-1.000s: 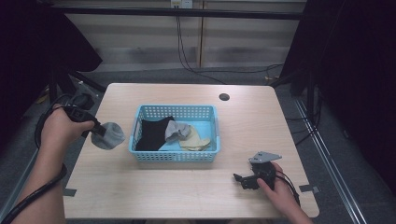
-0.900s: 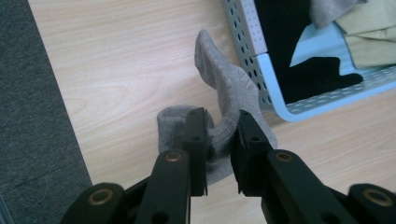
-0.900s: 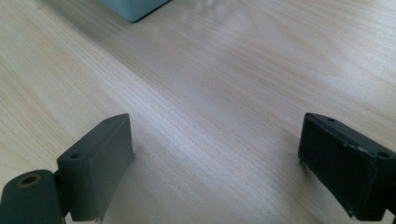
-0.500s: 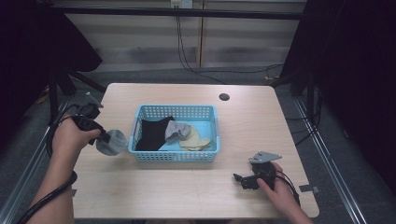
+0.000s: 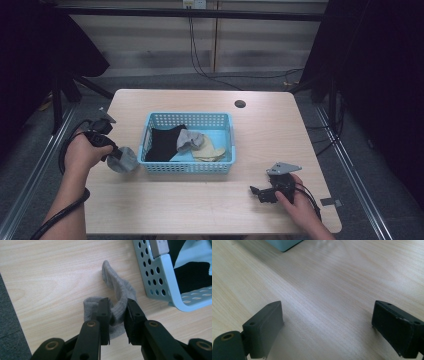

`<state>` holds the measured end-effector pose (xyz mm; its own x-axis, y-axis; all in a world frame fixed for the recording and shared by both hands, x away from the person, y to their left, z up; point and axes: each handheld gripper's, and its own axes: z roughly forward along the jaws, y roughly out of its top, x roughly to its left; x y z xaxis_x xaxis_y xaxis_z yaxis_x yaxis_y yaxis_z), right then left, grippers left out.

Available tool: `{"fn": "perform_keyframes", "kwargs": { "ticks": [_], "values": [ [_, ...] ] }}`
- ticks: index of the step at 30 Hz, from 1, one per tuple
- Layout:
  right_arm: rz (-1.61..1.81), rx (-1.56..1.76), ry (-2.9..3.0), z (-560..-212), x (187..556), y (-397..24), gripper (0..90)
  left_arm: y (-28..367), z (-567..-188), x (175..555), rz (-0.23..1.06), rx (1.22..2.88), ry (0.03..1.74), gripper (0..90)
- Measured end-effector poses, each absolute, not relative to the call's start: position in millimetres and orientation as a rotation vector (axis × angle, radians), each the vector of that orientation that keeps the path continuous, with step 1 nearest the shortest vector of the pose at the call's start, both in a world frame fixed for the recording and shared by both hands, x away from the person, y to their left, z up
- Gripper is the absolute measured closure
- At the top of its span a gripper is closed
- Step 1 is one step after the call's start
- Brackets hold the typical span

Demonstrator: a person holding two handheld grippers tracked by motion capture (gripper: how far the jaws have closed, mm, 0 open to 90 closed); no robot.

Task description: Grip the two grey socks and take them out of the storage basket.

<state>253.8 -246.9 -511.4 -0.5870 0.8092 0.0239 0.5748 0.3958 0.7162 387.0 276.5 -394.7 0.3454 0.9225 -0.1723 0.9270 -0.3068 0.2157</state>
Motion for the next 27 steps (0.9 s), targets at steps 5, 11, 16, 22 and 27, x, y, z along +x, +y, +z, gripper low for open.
{"fn": "perform_keyframes", "kwargs": {
  "ticks": [5, 11, 16, 22, 27],
  "values": [
    [0.999, 1.203, 2.330, -511.4, 253.8, -246.9, 9.4, 276.6, -393.9, 386.1, 0.066, 2.353, 1.617, 59.7],
    [0.999, 1.205, 2.330, -511.3, 253.8, -246.9, 9.4, 275.1, -381.3, 386.6, 0.132, 2.332, 1.617, 44.9],
    [0.999, 1.205, 2.330, -511.2, 253.8, -246.8, 9.4, 268.8, -371.9, 388.9, 0.158, 2.347, 1.576, 41.0],
    [0.999, 1.205, 2.330, -511.2, 253.8, -246.9, 9.4, 252.8, -363.8, 393.5, 0.162, 2.359, 1.525, 38.4],
    [0.999, 1.205, 2.330, -511.3, 253.8, -246.9, 9.4, 237.4, -362.3, 396.0, 0.156, 2.368, 1.488, 37.7]
  ]
}}
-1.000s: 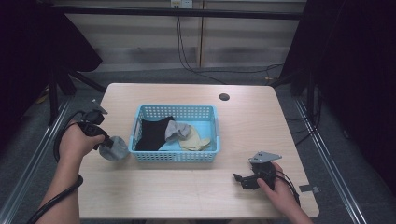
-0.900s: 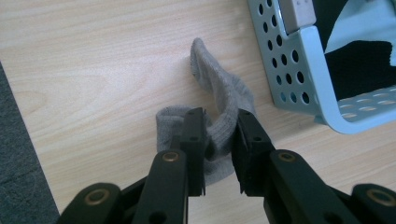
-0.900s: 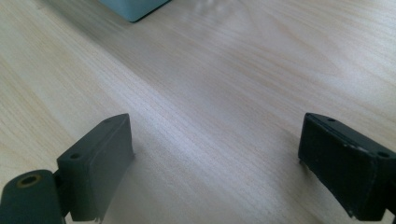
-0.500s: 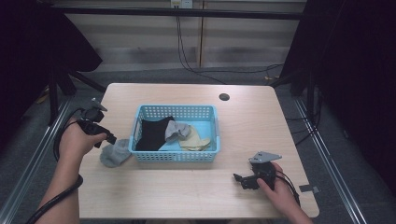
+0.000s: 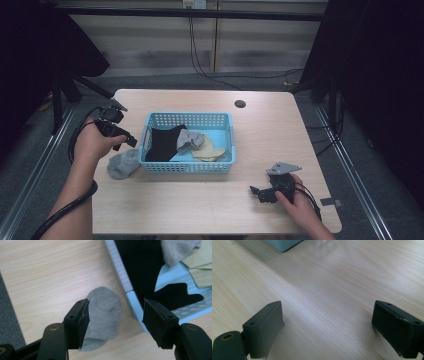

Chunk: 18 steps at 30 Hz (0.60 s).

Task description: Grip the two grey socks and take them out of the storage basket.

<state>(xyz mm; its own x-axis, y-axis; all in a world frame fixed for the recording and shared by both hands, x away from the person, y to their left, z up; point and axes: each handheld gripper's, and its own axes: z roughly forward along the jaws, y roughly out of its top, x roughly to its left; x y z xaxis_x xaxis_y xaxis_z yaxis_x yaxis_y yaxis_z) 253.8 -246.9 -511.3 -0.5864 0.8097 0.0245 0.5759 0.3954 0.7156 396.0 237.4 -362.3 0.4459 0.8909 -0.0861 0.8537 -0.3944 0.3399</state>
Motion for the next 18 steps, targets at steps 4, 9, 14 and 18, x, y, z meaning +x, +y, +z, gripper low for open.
{"fn": "perform_keyframes", "kwargs": {
  "ticks": [4, 9, 14, 18],
  "values": [
    [1.000, 1.205, 2.330, -511.3, 253.8, -246.8, 9.5, 224.1, -358.7, 399.5, 0.157, 2.366, 1.454, 37.7],
    [0.999, 1.205, 2.330, -511.2, 253.8, -246.9, 9.4, 203.9, -355.0, 405.3, 0.148, 2.367, 1.394, 37.6],
    [0.999, 1.205, 2.330, -511.2, 253.8, -246.9, 9.4, 190.1, -358.3, 409.1, 0.139, 2.375, 1.363, 37.5],
    [0.999, 1.205, 2.330, -511.2, 253.8, -246.8, 9.4, 177.2, -363.8, 412.9, 0.132, 2.400, 1.324, 37.5]
  ]
}}
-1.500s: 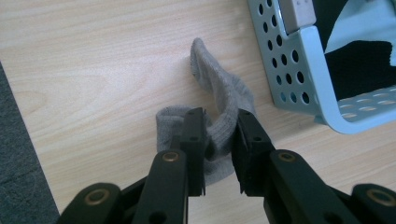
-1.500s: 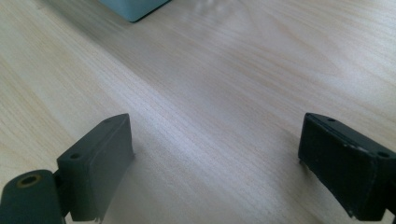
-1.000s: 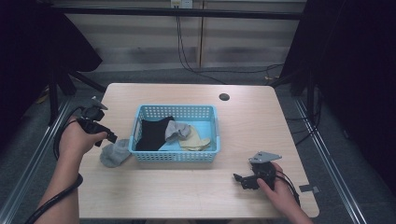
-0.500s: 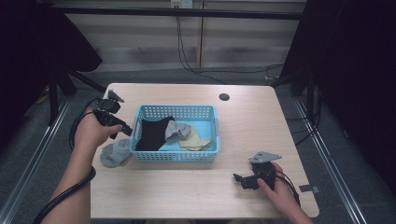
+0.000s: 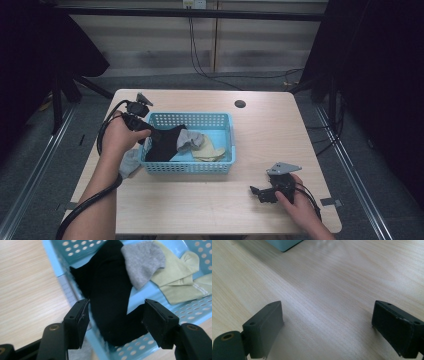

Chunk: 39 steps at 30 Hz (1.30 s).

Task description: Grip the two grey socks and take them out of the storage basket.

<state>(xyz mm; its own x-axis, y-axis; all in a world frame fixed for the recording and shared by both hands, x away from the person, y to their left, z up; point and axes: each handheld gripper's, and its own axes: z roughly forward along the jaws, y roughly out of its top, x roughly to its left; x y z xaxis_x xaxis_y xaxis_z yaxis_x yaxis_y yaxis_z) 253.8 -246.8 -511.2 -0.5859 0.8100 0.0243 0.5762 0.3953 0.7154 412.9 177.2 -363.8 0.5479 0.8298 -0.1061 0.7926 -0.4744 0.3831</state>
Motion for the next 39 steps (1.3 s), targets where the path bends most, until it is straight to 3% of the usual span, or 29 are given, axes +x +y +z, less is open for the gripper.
{"fn": "perform_keyframes", "kwargs": {
  "ticks": [39],
  "values": [
    [0.999, 1.208, 2.331, -511.1, 253.7, -246.9, 9.4, 105.6, -424.2, 436.9, 0.027, 2.428, 1.285, 36.2]
  ]
}}
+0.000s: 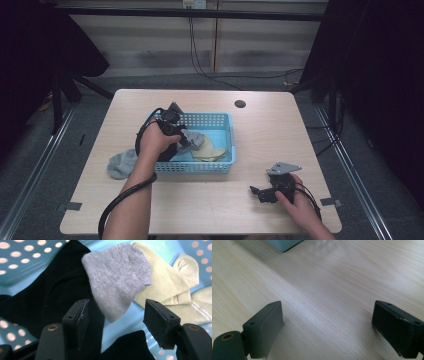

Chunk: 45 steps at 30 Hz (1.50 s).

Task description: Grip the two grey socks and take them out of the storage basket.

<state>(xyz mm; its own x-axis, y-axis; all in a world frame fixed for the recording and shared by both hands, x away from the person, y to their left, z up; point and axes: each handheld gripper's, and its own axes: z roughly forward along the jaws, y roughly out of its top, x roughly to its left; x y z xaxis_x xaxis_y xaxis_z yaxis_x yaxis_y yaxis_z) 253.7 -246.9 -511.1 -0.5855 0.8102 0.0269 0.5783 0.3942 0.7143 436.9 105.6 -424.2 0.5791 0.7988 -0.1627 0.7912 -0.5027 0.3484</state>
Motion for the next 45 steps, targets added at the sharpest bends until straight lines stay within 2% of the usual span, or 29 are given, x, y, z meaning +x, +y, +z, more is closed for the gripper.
{"fn": "perform_keyframes", "kwargs": {
  "ticks": [9, 15, 16, 18, 20, 22, 23, 24, 32, 45],
  "values": [
    [1.000, 1.208, 2.331, -511.1, 253.8, -246.8, 9.5, 99.7, -438.4, 440.4, -0.007, 2.407, 1.296, 35.8],
    [1.000, 1.207, 2.331, -511.2, 253.8, -246.9, 9.4, 99.6, -445.4, 442.5, 0.005, 2.404, 1.318, 41.0],
    [1.001, 1.211, 2.331, -511.1, 253.7, -246.7, 9.4, 99.7, -446.1, 443.4, 0.012, 2.405, 1.320, 47.2],
    [1.000, 1.207, 2.330, -511.2, 253.8, -246.8, 9.4, 99.8, -446.9, 445.4, 0.003, 2.409, 1.324, 49.3],
    [1.000, 1.210, 2.331, -511.1, 253.7, -246.8, 9.4, 99.3, -446.5, 447.2, 0.002, 2.418, 1.336, 56.0],
    [1.000, 1.210, 2.331, -511.1, 253.7, -246.8, 9.5, 99.3, -445.1, 448.9, -0.054, 2.428, 1.341, 74.9],
    [1.000, 1.210, 2.331, -511.1, 253.7, -246.8, 9.5, 98.7, -444.3, 449.1, -0.073, 2.426, 1.341, 79.1],
    [1.001, 1.205, 2.331, -511.3, 253.8, -247.0, 9.4, 97.9, -443.3, 449.3, -0.096, 2.434, 1.340, 87.2],
    [1.001, 1.208, 2.331, -511.2, 253.8, -246.8, 9.5, 94.0, -428.8, 447.5, -0.086, 2.502, 1.293, 88.2],
    [1.000, 1.208, 2.331, -511.1, 253.8, -246.9, 9.4, 102.3, -397.3, 447.9, -0.102, 2.515, 1.289, 88.2]
  ]
}}
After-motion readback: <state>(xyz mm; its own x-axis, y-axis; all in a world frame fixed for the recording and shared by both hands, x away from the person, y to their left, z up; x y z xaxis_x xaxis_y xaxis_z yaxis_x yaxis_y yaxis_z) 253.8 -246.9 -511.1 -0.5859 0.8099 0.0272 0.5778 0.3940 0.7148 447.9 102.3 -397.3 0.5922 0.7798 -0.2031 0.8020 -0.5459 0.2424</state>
